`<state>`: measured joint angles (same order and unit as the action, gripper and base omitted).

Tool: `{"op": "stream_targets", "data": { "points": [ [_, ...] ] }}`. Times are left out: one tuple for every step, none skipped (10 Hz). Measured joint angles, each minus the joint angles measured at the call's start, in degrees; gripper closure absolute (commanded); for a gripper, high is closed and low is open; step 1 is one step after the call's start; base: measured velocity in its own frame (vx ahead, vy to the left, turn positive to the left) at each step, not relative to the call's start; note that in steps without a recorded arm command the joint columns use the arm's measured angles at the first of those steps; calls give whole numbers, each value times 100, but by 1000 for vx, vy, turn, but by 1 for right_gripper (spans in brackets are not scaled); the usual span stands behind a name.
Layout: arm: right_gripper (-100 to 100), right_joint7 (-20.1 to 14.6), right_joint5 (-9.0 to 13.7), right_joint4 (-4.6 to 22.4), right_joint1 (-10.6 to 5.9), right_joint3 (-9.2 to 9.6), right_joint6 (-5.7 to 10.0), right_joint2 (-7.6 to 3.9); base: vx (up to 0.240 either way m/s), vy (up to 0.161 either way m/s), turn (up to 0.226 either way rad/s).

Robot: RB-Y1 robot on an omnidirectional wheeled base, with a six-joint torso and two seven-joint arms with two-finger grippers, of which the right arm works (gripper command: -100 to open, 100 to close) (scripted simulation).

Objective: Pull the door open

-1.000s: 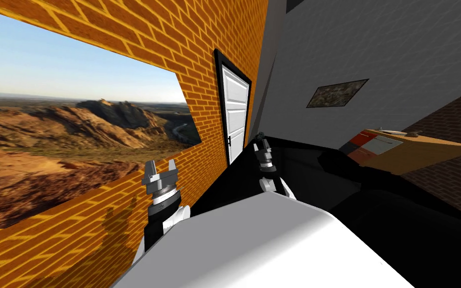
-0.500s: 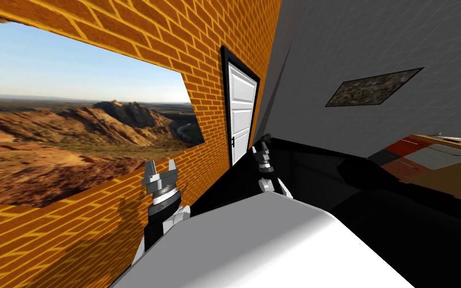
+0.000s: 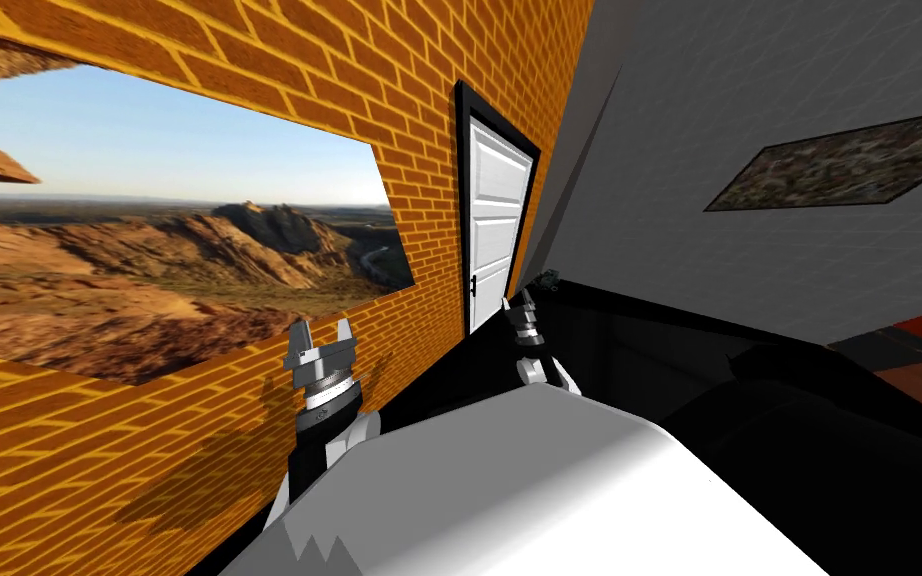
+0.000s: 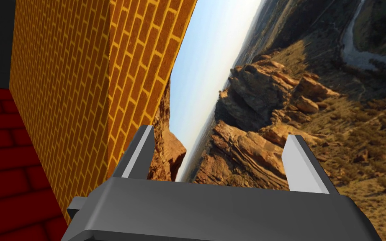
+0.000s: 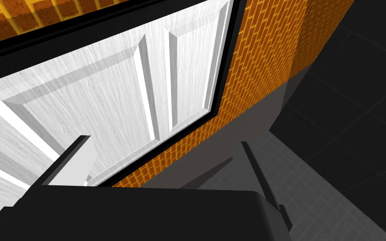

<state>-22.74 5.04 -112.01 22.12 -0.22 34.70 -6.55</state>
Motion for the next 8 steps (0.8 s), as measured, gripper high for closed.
{"op": "stream_targets", "data": {
  "points": [
    [-100,-146,62,160,-19,-5,45,-31,59,-98,181],
    [-100,-292,121,277,-4,-2,95,-59,53,-100,207],
    [-100,-438,187,403,-41,-12,107,-86,49,-92,242],
    [-100,-582,246,572,-79,-11,142,-106,56,-99,211],
    [-100,-729,309,706,-102,-13,168,-131,62,-119,205],
    [-100,-864,362,858,-141,-2,194,-136,58,-115,170],
    [-100,-1019,430,951,-121,-5,217,-173,49,-93,235],
    [-100,-1164,489,1138,-196,-8,247,-187,54,-97,240]
  ]
}}
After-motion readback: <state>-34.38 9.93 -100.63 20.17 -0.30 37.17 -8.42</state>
